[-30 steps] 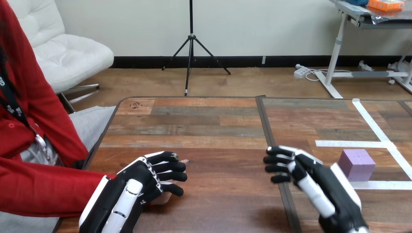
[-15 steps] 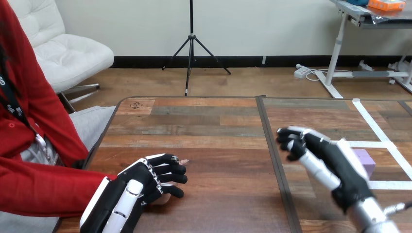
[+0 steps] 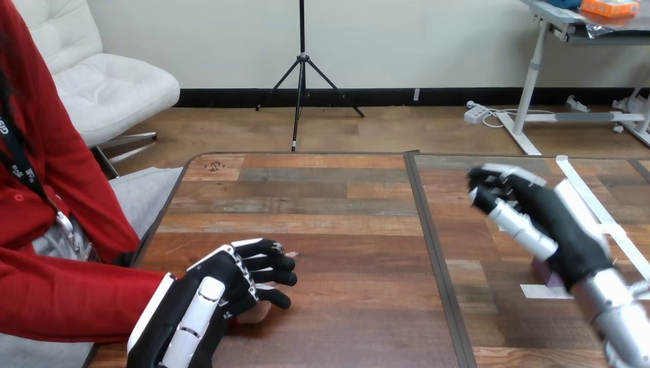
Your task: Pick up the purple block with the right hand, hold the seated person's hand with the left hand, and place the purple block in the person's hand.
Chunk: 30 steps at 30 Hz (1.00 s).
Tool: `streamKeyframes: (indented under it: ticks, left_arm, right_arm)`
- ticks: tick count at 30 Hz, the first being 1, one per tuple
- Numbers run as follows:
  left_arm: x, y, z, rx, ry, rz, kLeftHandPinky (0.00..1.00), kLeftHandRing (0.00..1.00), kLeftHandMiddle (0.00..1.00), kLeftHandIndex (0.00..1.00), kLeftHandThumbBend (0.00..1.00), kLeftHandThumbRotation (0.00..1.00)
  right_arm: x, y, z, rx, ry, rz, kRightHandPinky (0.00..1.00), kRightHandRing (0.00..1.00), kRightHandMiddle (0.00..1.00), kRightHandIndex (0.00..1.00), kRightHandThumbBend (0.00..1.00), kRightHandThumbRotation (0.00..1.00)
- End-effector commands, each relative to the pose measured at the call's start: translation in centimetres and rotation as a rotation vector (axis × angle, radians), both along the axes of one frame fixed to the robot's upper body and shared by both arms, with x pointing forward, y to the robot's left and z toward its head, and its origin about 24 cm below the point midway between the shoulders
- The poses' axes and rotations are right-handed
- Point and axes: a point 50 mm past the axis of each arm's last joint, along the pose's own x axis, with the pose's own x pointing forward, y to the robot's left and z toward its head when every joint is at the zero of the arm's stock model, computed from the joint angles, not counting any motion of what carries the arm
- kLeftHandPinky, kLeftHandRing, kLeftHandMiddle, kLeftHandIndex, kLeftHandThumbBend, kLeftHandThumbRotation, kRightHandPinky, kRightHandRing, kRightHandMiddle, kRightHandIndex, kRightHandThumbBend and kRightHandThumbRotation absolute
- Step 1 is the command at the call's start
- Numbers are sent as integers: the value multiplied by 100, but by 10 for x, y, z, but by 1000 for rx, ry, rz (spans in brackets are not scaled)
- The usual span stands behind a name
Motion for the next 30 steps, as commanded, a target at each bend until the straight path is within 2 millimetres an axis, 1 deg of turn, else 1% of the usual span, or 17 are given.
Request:
streamKeyframes:
  ticks: [1,10,13,17,20,25,30]
  left_arm:
    - [22,-6,17,-1,-96,-26,54,65,66,66,51,84]
    - [21,-6,16,1,-100,-19,53,63,65,65,49,83]
    - [21,-6,15,2,-98,-18,53,63,65,65,49,83]
    - [21,-6,15,5,-100,-15,53,63,65,65,49,82]
    - [22,-5,16,8,-103,-13,53,63,65,65,49,82]
    - [22,-5,16,14,-107,-15,53,62,65,64,48,83]
    - [22,-4,16,23,-111,-13,52,62,65,64,48,84]
  right_arm:
    - [35,-14,55,-106,-184,-33,74,80,81,80,84,85]
    - [45,-27,56,-174,-139,-84,76,84,84,82,90,83]
    - [48,-30,56,-211,-122,-102,74,83,84,83,92,82]
    - [51,-33,57,-251,-112,-116,74,84,85,84,91,81]
    - [53,-36,58,-275,-100,-128,75,84,86,84,90,78]
    - [57,-42,57,-308,-58,-161,78,86,88,85,88,72]
    - [61,-46,56,-334,-23,-184,81,88,89,86,87,68]
